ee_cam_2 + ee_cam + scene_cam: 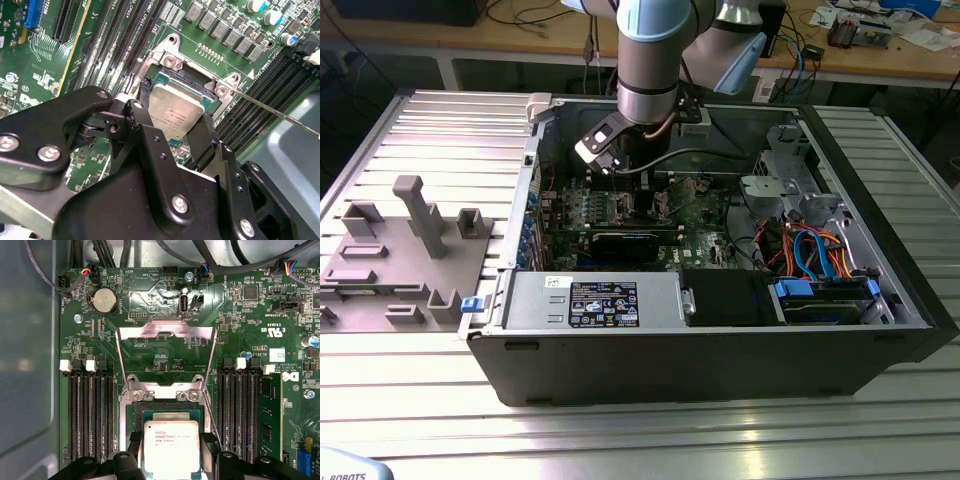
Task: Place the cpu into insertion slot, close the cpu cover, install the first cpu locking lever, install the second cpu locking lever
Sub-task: 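Place the cpu into insertion slot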
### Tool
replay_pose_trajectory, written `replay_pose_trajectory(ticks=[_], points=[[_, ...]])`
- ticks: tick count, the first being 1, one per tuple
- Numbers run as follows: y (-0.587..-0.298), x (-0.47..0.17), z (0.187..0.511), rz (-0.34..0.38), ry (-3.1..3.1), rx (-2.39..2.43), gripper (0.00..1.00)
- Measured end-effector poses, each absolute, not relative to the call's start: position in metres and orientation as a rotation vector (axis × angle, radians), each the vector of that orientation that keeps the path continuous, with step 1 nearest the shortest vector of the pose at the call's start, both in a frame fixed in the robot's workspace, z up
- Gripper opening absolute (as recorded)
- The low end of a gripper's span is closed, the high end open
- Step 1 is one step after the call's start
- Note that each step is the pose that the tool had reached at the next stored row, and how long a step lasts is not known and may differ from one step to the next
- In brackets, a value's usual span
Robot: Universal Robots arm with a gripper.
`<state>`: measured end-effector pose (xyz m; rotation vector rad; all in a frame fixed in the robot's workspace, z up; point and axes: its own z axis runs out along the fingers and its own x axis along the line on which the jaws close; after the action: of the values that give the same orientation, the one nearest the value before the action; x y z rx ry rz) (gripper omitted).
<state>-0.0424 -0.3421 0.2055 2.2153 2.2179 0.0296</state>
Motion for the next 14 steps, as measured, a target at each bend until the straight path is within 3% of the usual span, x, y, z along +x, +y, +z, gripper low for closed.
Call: replay_pose_trajectory(ticks=[14], points=[[-0.339,-0.0409,0.2021,0.025,2.215,2.214,0.54]])
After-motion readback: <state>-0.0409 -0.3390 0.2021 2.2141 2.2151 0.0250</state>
